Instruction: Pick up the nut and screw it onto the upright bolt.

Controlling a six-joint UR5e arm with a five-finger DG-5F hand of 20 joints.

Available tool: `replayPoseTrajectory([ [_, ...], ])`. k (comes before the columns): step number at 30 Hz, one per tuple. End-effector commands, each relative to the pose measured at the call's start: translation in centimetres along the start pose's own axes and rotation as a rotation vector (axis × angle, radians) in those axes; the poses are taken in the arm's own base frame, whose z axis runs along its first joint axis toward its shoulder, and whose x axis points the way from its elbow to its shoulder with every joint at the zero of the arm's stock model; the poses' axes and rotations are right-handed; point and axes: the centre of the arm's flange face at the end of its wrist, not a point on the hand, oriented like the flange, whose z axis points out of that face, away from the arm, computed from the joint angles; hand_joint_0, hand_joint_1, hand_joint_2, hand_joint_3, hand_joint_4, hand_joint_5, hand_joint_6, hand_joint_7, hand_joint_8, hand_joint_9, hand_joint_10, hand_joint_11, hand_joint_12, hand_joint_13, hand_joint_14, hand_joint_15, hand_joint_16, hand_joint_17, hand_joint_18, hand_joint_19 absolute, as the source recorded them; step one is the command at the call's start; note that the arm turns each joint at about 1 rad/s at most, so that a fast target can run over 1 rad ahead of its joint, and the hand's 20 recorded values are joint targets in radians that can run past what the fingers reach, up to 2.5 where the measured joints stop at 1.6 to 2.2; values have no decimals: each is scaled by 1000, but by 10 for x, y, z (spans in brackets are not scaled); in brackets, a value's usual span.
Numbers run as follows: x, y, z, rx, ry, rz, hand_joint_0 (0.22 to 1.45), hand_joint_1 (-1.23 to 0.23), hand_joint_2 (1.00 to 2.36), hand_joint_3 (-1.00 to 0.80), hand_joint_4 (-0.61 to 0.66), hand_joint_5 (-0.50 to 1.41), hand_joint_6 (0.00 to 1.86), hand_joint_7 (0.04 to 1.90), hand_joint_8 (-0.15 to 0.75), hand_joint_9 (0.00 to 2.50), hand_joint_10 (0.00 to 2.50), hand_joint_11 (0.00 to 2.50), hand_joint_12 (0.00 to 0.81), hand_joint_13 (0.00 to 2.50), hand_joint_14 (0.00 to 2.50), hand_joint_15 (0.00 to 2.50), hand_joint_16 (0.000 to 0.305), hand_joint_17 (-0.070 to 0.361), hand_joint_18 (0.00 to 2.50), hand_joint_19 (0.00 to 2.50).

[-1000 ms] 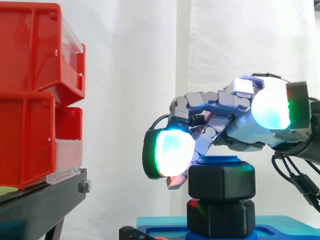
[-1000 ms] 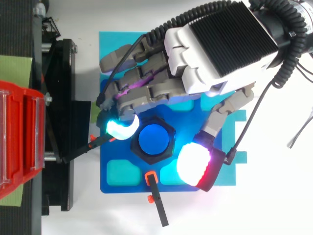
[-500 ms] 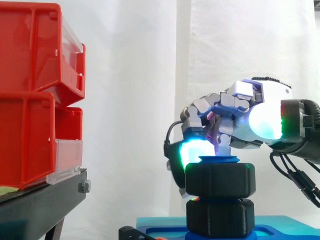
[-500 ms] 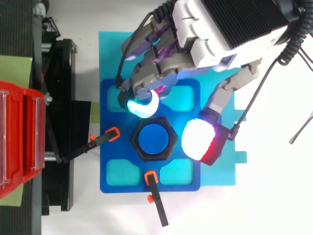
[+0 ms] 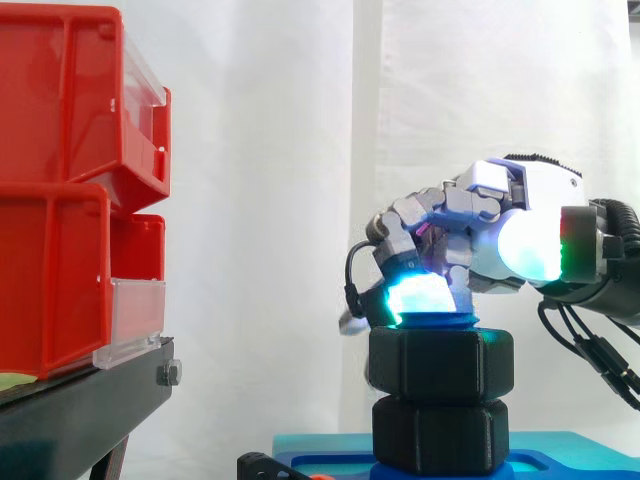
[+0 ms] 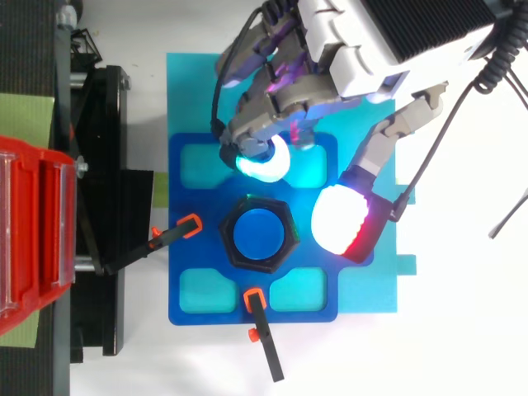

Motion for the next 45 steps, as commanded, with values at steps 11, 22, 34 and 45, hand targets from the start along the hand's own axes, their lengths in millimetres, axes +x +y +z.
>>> replayPoseTrajectory([
  [11,-4,4,9,-32,-44,-7,461,-255,1000,-500,183,-172,502,723,260,831,0,0,310,674,0,0,35,79,467,0],
  [22,10,19,20,-12,-6,25,453,-224,1000,-500,155,-187,501,655,241,630,0,0,324,508,0,0,42,94,268,0],
  [34,19,28,27,-3,16,46,449,-202,1000,-500,143,-192,501,655,240,566,0,0,338,447,0,0,43,97,180,0],
  [45,28,30,23,0,30,56,449,-194,1000,-500,161,-182,502,712,254,554,0,0,346,434,0,0,43,97,162,0],
])
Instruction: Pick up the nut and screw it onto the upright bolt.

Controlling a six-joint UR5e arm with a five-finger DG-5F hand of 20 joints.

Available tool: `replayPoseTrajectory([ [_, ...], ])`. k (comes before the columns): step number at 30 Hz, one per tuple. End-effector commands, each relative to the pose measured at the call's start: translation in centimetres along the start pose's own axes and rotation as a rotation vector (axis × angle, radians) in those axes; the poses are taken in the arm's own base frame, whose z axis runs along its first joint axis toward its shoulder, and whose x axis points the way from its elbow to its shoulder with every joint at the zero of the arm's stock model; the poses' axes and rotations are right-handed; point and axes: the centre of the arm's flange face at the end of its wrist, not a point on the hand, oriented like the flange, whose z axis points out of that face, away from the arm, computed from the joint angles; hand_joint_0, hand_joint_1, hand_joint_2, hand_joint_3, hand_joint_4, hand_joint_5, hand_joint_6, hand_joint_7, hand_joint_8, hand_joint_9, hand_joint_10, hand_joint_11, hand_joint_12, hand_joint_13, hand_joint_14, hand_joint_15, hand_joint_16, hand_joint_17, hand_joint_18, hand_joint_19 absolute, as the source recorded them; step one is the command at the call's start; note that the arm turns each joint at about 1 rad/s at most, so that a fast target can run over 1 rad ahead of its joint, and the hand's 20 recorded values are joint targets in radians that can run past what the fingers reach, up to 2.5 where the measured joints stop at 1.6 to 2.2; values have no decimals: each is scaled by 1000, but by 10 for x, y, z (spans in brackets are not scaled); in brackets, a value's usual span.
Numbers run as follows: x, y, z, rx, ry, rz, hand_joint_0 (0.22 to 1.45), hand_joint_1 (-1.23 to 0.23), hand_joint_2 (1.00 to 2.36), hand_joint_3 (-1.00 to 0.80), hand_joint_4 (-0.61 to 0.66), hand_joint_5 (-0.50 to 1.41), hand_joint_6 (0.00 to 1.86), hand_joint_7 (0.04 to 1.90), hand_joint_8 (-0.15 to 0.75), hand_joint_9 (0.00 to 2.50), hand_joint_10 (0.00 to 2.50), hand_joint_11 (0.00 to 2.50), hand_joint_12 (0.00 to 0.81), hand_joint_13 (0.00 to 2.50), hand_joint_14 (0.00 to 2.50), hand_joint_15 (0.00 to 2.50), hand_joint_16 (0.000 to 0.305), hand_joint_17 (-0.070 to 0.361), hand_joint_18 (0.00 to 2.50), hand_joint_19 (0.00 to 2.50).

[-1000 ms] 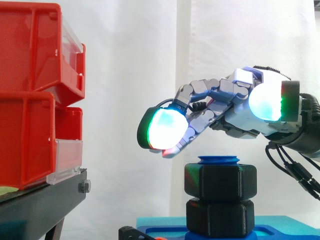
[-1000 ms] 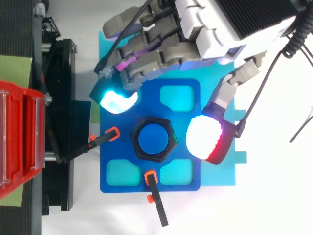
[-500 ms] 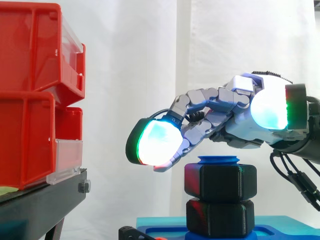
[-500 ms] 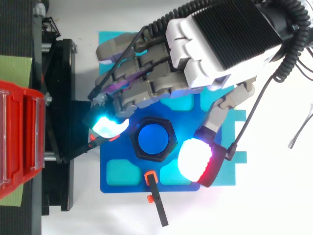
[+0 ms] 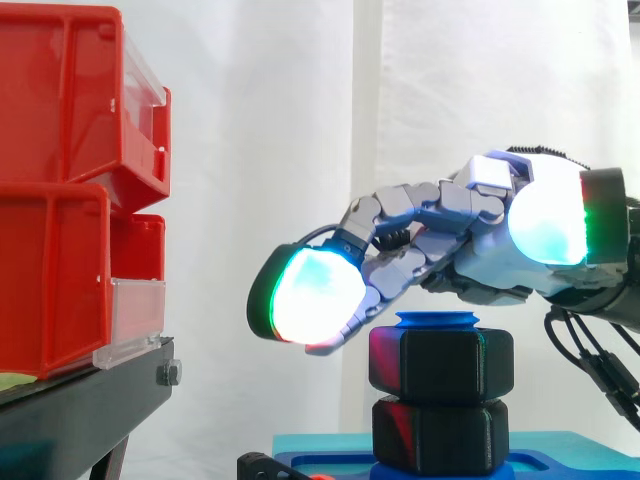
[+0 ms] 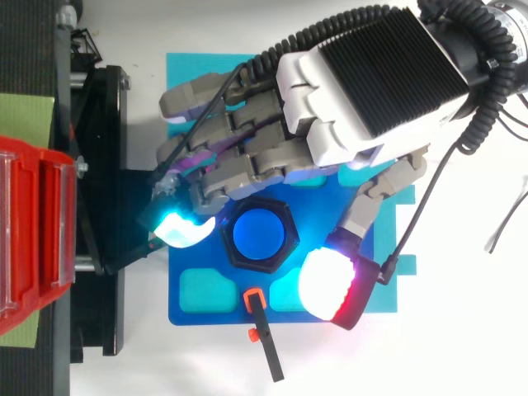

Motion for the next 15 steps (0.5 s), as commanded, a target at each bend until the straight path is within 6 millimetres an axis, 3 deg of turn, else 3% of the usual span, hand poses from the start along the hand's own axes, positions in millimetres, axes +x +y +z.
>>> replayPoseTrajectory([
  [1,5,0,-3,2,5,4,449,-193,1000,-500,163,-181,502,716,257,554,0,0,346,434,0,0,43,97,164,0],
  [9,6,1,-1,4,0,3,450,-182,1000,-500,169,-176,502,741,259,554,0,0,350,440,0,0,43,97,169,0],
  [15,6,1,-1,4,0,3,420,-157,1000,-500,219,-157,503,873,281,548,0,0,370,446,0,0,46,104,181,0],
])
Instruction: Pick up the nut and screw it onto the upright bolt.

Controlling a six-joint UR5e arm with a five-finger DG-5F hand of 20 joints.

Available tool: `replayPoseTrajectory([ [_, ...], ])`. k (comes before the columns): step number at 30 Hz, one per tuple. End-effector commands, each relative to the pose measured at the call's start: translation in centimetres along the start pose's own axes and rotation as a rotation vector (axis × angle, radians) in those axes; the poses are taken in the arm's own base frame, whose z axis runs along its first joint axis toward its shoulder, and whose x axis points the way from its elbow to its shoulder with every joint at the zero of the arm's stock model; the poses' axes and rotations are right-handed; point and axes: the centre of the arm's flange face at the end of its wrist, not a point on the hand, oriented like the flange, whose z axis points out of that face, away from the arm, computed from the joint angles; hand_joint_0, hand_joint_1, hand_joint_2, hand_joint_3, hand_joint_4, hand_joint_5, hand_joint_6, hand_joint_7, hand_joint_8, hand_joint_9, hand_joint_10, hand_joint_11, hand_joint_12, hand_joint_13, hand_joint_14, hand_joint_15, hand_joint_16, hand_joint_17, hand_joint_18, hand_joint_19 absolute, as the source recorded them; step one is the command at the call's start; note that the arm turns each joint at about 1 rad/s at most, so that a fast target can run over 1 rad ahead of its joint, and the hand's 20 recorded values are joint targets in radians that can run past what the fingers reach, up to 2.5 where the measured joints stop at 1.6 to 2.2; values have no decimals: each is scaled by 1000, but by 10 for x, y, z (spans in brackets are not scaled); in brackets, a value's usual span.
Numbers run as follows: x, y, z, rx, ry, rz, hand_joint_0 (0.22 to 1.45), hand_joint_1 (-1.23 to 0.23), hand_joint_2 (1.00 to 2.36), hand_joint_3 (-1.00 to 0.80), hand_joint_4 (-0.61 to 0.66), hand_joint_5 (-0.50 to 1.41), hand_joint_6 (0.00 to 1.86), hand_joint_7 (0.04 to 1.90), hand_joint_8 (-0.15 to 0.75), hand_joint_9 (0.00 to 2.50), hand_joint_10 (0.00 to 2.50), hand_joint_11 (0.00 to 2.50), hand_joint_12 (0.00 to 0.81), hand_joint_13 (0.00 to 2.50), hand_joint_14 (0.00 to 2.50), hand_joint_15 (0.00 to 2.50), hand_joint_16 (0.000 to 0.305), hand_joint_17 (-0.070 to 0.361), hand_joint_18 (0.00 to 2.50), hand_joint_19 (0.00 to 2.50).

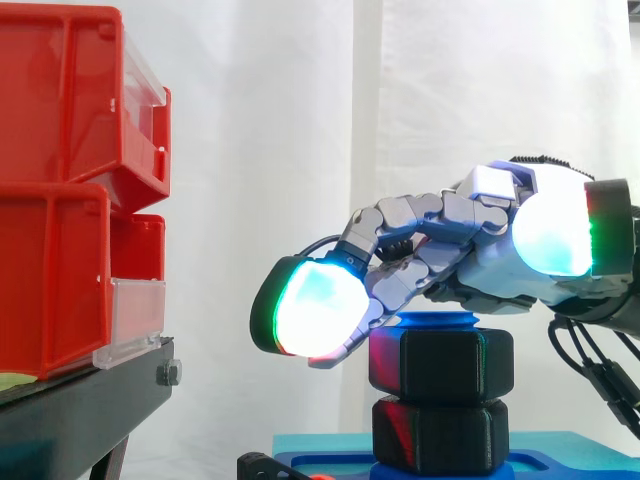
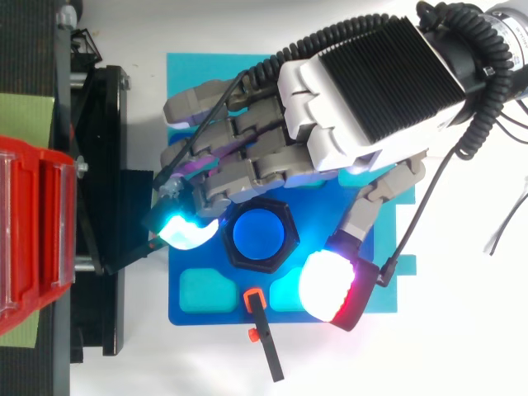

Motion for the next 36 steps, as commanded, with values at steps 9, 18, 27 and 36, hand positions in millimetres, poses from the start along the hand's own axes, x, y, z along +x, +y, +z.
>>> replayPoseTrajectory([
  [9,3,1,-1,3,9,6,412,-125,1000,-500,269,-120,504,1087,304,589,0,0,382,481,0,0,44,100,223,0],
  [18,3,1,-1,4,10,7,425,-130,1000,-500,259,-72,503,1309,316,670,0,0,370,561,0,0,41,92,329,0],
  [27,-1,-3,-3,1,-7,-4,456,-181,1000,-500,208,-17,587,1366,315,855,1,0,321,695,0,0,32,73,479,0],
  [36,-8,-11,-9,4,-19,-16,475,-328,1000,-500,143,-4,704,1156,298,1119,0,0,263,869,0,10,24,53,647,0],
])
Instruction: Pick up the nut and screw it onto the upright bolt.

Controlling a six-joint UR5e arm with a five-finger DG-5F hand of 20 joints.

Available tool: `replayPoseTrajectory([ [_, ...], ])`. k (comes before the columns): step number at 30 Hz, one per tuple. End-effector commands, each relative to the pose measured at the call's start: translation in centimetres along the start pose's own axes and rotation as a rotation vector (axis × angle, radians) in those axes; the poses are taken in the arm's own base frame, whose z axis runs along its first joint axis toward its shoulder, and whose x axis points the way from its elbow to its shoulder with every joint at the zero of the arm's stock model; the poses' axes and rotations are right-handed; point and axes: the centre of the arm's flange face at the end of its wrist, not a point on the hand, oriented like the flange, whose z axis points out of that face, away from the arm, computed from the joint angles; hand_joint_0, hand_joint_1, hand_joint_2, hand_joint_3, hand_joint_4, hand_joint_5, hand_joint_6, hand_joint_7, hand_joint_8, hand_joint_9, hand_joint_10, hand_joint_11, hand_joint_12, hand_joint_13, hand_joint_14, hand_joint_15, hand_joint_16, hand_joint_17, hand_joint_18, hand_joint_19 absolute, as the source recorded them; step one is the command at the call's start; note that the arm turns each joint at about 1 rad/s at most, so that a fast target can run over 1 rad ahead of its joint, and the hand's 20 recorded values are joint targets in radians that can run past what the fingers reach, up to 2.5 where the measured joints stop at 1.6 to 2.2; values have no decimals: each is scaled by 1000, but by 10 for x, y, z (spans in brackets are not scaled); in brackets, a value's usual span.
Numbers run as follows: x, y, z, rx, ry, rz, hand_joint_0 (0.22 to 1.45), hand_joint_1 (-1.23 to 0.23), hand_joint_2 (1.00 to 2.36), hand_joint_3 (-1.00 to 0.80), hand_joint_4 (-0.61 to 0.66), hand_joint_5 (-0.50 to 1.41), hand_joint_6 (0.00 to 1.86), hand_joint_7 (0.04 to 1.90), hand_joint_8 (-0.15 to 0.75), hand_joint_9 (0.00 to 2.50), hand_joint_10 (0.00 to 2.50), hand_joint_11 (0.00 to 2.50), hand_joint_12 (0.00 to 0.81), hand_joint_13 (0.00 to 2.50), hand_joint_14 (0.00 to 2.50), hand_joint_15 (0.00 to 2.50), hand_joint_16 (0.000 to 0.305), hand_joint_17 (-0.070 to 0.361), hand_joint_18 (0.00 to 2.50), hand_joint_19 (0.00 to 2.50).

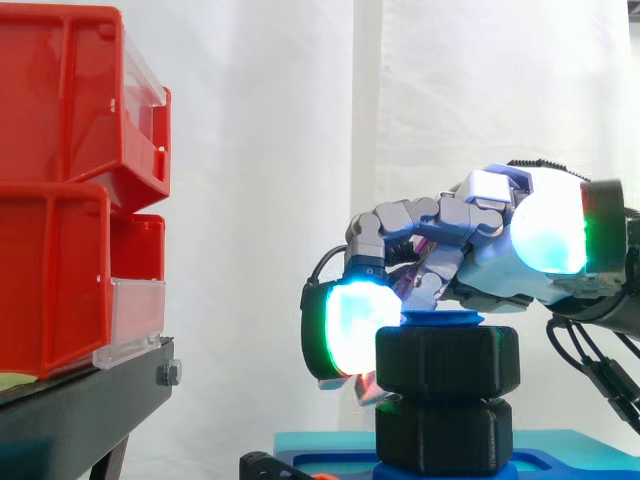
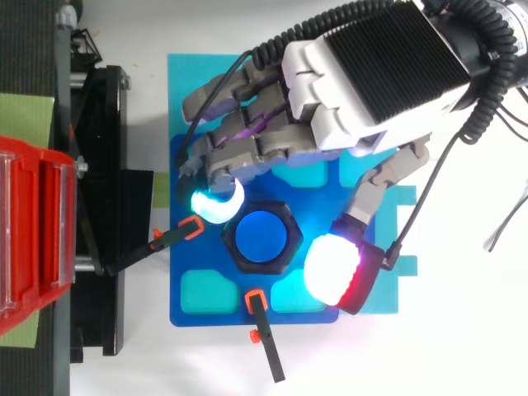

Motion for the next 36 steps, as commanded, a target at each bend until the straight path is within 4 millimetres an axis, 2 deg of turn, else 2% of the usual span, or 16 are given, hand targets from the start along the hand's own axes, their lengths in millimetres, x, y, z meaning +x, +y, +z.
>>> replayPoseTrajectory([
  [1,-3,-3,-2,-4,-8,-8,476,-350,1000,-500,143,2,709,1151,296,1155,0,0,253,891,0,12,22,50,660,0],
  [2,-3,-4,-3,-4,-8,-8,471,-392,1000,-500,128,9,714,1145,289,1221,0,22,237,937,0,17,20,44,697,0],
  [6,-5,-6,-6,-5,-8,-11,464,-398,1000,-500,87,19,741,1095,276,1367,0,50,217,1032,0,26,17,37,787,0],
  [11,-9,-11,-11,-8,-10,-17,441,-323,1000,-500,76,33,748,1069,241,1540,3,104,205,1147,0,37,16,36,896,0],
  [22,-18,-21,-19,-17,-31,-36,438,-275,1000,-500,86,39,747,1064,202,1714,7,225,193,1241,3,52,15,33,976,0],
  [27,-20,-21,-18,-27,-34,-42,435,-251,1000,-500,73,32,742,1076,239,1676,9,242,211,1188,0,43,17,39,905,0],
  [29,-25,-21,-17,-28,-39,-41,432,-228,1000,-500,149,26,617,1286,286,1556,8,218,240,1090,0,26,21,47,809,0],
  [30,-28,-21,-15,-31,-43,-41,431,-228,1000,-500,152,26,597,1329,289,1538,6,212,244,1064,2,14,21,48,797,0],
  [31,-37,-20,-9,-39,-50,-39,430,-217,1000,-500,198,21,501,1474,296,1486,6,205,252,1015,0,18,23,52,740,0],
  [35,-51,-18,-1,-40,-49,-33,428,-205,1000,-500,280,-59,504,1171,310,1331,5,175,276,936,0,11,27,60,691,0],
  [36,-54,-17,2,-40,-46,-32,427,-203,1000,-500,280,-64,504,1146,308,1326,5,171,279,931,1,11,27,61,687,0],
])
